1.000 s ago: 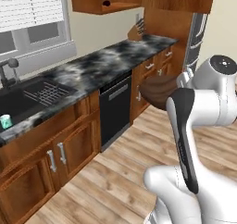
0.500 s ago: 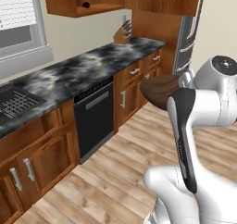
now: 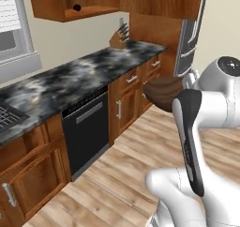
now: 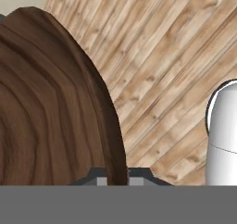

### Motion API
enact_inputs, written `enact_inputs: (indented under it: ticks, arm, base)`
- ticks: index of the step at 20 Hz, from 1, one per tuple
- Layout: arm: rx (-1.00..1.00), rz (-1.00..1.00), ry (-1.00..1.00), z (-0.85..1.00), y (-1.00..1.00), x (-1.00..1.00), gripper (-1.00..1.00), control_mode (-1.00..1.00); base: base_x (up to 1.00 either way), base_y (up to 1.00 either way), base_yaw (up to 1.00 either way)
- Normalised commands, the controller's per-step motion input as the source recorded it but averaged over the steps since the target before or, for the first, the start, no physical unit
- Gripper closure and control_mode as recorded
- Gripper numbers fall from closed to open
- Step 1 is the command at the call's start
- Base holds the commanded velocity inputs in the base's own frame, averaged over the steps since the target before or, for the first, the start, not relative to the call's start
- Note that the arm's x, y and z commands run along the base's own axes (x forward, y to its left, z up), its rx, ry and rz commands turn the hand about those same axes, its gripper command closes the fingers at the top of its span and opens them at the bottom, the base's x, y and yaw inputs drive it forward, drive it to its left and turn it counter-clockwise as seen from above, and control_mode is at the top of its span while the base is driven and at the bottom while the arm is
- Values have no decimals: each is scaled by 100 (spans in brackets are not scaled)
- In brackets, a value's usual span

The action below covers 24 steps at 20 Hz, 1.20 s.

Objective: Pick the mug and place it in the sink. Pick the bowl and place it in the open cabinet and then close the cabinet.

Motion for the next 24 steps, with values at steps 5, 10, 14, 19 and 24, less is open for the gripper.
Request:
enact_inputs:
  ticks: [5,10,14,19,24]
  arm:
    - [0,0,0,0,0,0,100,100]
    - [0,0,0,0,0,0,100,100]
    - [0,0,0,0,0,0,100,100]
    - [0,0,0,0,0,0,100,100]
    - [0,0,0,0,0,0,100,100]
  base:
    - [93,0,0]
    - [80,-7,2]
    - [69,-1,0]
    - [69,2,0]
    - [61,-10,1]
